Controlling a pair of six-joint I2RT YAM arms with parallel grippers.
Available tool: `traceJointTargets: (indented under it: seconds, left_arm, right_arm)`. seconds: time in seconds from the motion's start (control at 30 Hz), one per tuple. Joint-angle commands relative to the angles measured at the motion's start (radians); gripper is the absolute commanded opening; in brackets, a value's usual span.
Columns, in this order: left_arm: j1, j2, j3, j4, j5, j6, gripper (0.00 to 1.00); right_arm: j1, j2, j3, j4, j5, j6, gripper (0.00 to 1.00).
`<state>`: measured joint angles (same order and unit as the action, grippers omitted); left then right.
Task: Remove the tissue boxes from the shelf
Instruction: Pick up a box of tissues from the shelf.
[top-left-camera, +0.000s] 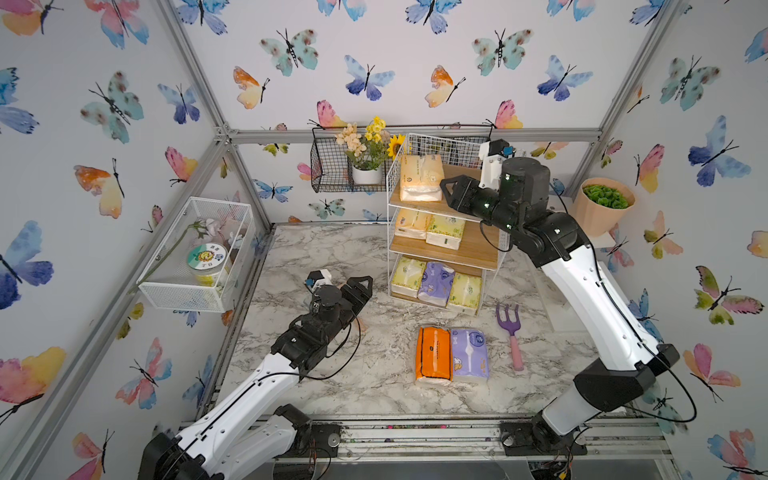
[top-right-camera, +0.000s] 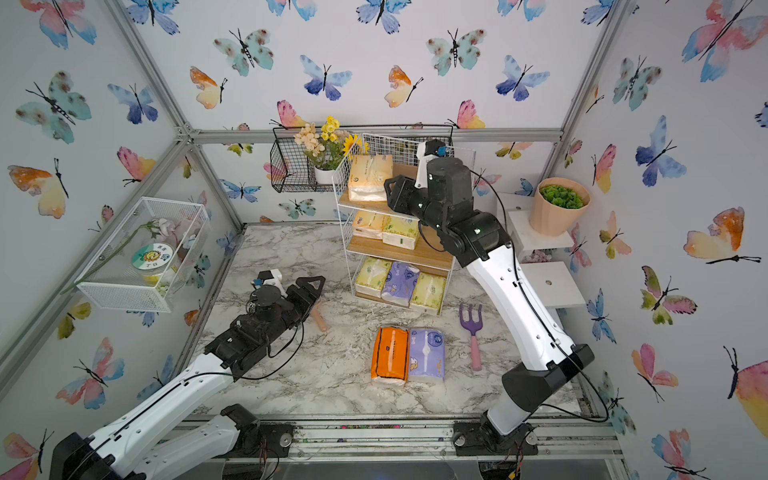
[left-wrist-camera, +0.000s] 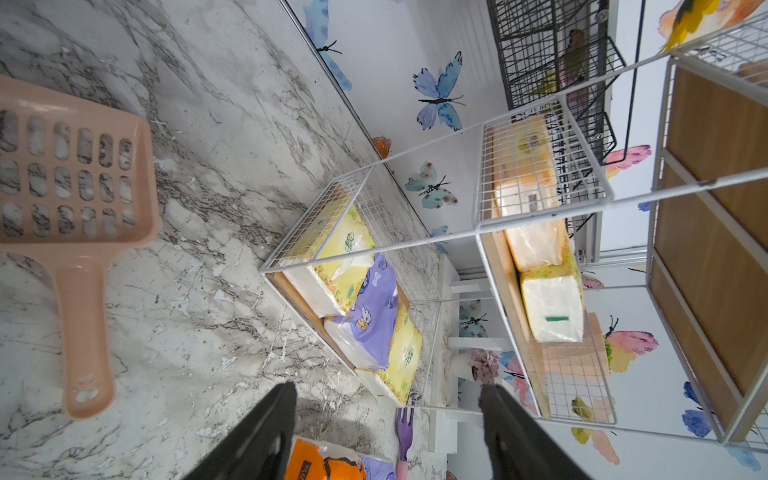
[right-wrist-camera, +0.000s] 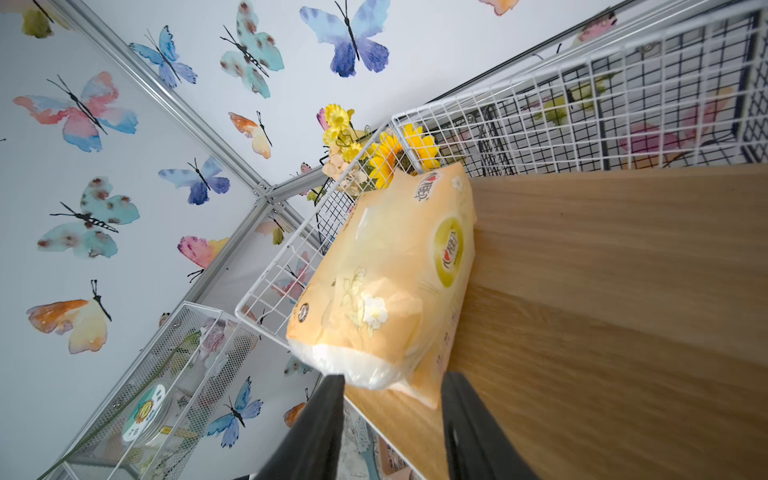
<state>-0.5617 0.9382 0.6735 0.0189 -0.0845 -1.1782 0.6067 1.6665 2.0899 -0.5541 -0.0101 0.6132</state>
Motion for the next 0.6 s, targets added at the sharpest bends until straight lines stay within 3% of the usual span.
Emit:
traceJointTargets:
  seconds: [0.0,0.3,0.57]
  left_arm:
    - [0.008,-0.016,-0.010,0.041,0.076,0.037,0.74]
    - [0.006,-0.027,-0.018,0.054,0.141,0.051,0.74]
    - [0.006,-0.029,0.007,0.062,0.129,0.044,0.74]
  right_arm:
    - [0.002,0.044,0.072,-0.019,0.063,0.031,0.42]
    - [0.001,0.076,0.049,0.036,0.065,0.055,0.34]
    - [0.001,0.044,0.022,0.073,0.066,0.048,0.10]
